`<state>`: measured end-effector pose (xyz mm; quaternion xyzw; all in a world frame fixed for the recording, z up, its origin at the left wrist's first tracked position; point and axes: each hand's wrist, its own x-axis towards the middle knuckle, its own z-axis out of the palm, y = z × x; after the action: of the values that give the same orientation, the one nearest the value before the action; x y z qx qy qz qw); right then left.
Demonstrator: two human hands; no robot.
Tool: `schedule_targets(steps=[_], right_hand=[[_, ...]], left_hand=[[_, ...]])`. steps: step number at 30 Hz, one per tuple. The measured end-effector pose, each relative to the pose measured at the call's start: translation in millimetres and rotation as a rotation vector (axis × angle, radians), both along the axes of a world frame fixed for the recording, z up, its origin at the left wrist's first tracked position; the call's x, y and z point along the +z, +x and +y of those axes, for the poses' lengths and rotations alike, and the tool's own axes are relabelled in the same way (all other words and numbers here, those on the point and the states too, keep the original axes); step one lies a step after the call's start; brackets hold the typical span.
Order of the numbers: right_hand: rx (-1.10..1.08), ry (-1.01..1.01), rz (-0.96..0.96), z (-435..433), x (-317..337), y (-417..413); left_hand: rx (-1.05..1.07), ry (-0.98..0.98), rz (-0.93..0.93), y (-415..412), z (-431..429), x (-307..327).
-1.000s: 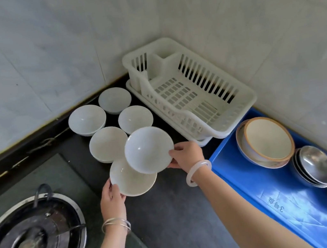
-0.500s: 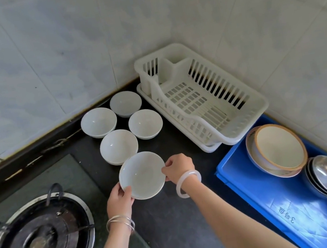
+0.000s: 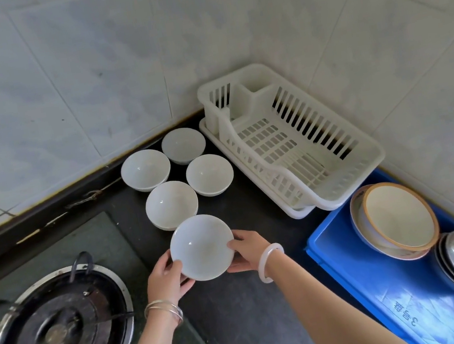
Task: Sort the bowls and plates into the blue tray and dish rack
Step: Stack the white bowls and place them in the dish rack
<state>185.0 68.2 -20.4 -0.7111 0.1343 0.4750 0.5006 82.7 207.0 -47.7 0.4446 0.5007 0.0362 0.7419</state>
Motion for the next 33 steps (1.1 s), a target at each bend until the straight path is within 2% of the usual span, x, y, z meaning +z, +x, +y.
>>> schedule_targets(steps=[5, 9, 13, 17, 19, 26, 33], right_hand=[[-0.040, 0.043, -0.070, -11, 10, 5], [-0.176, 0.160, -0.226, -26, 40, 27], [-0.296, 0.213, -0.349, -41, 78, 68], [-0.407, 0.207, -0.391, -52, 107, 123], [-0.433, 0.205, -0.424, -56, 116, 153], [-0.519, 0.149, -0.409, -65, 94, 242], [-0.560, 0.045, -0.303, -64, 42, 289]], left_hand=[[-0.067, 0.105, -0.047, 7, 2, 23], [-0.122, 0.162, -0.146, 37, -2, 58], [-0.187, 0.172, -0.253, 92, -8, 93], [-0.275, 0.341, -0.332, 164, -23, 115], [-0.316, 0.327, -0.361, 203, -28, 121], [-0.408, 0.253, -0.272, 312, -42, 103], [-0.454, 0.211, -0.128, 367, -54, 52]])
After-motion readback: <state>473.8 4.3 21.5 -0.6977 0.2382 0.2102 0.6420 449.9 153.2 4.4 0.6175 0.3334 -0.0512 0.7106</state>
